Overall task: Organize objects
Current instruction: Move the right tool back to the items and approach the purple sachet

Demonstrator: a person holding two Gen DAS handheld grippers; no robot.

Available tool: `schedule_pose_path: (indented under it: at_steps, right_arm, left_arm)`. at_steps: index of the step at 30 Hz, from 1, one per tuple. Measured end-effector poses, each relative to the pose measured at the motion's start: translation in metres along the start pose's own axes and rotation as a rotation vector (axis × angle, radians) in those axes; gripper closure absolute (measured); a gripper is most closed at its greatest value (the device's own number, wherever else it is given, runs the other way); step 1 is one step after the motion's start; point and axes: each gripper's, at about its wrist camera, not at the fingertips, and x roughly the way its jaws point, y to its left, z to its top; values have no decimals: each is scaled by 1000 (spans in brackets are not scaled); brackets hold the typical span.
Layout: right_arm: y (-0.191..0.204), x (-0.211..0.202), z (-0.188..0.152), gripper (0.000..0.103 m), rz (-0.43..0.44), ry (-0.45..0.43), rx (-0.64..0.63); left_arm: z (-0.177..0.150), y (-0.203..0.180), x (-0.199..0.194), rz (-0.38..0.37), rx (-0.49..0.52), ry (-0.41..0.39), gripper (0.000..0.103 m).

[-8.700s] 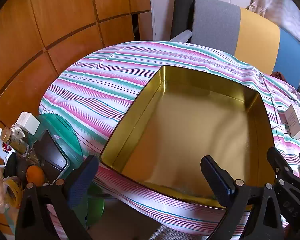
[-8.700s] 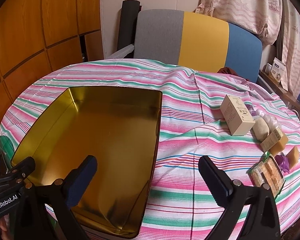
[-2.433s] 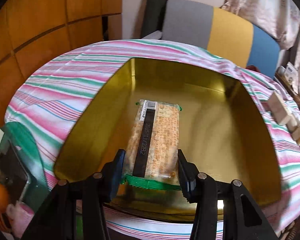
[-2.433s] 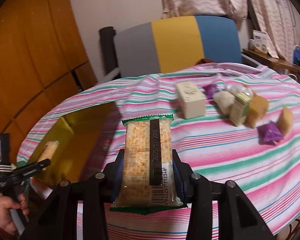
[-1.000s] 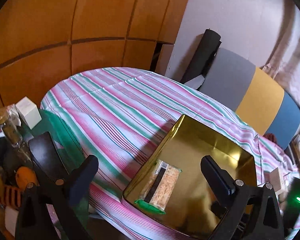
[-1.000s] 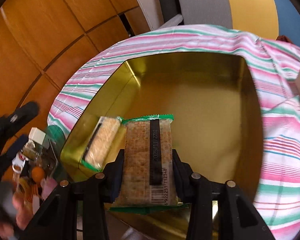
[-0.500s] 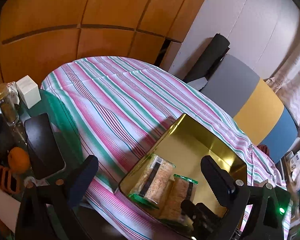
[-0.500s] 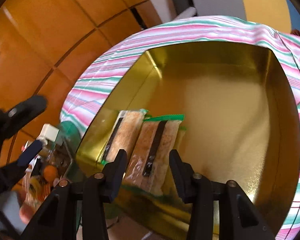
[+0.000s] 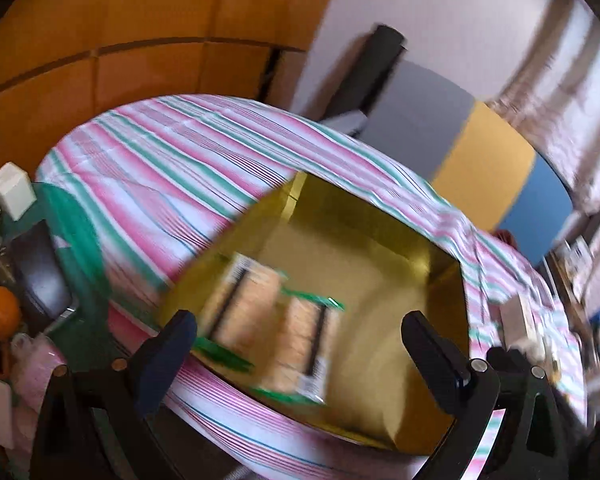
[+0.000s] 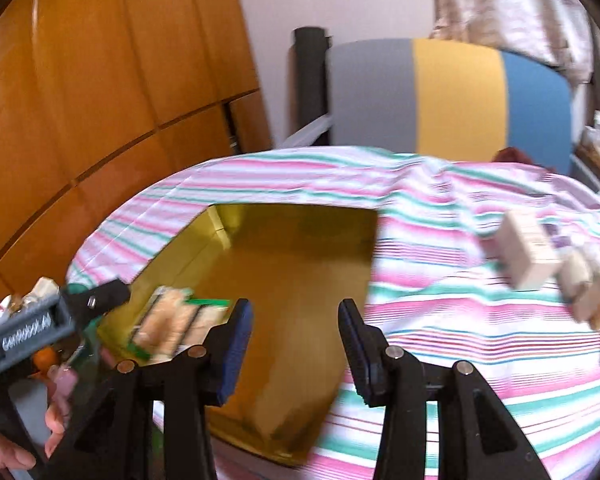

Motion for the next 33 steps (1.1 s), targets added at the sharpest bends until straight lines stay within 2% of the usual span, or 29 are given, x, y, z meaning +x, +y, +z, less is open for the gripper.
schedule_pose_path:
  at_steps: [9,12,19,22,28,30,33]
  right_arm:
    - [-87,-14,-33,58,-185,56,76]
    - [-123,-18,-45,58,-272,70,97]
    - [-224,-33,-31,58,-473,45,254]
    - [-260,-32,-11,58,-516,43,293]
    - [-303,-19,22,58,-545,30,362]
    - [-308,-12,23,64,-527,45,363]
    - [-294,-11,18,65,-499,40,289]
  left_arm:
    - [-42,-64,-2,-148,215,78,0]
    - [-53,-78,-2,-190,249,104,0]
    - [-84,-112,-2,-278,363,194,0]
    - [-98,-124,-4,-299,404,213,0]
    - [-115,-134,-9,-302,458,233,0]
    - [-118,-135,-9,-306,465,242,0]
    - [-121,-134,-10,-295,472,242,0]
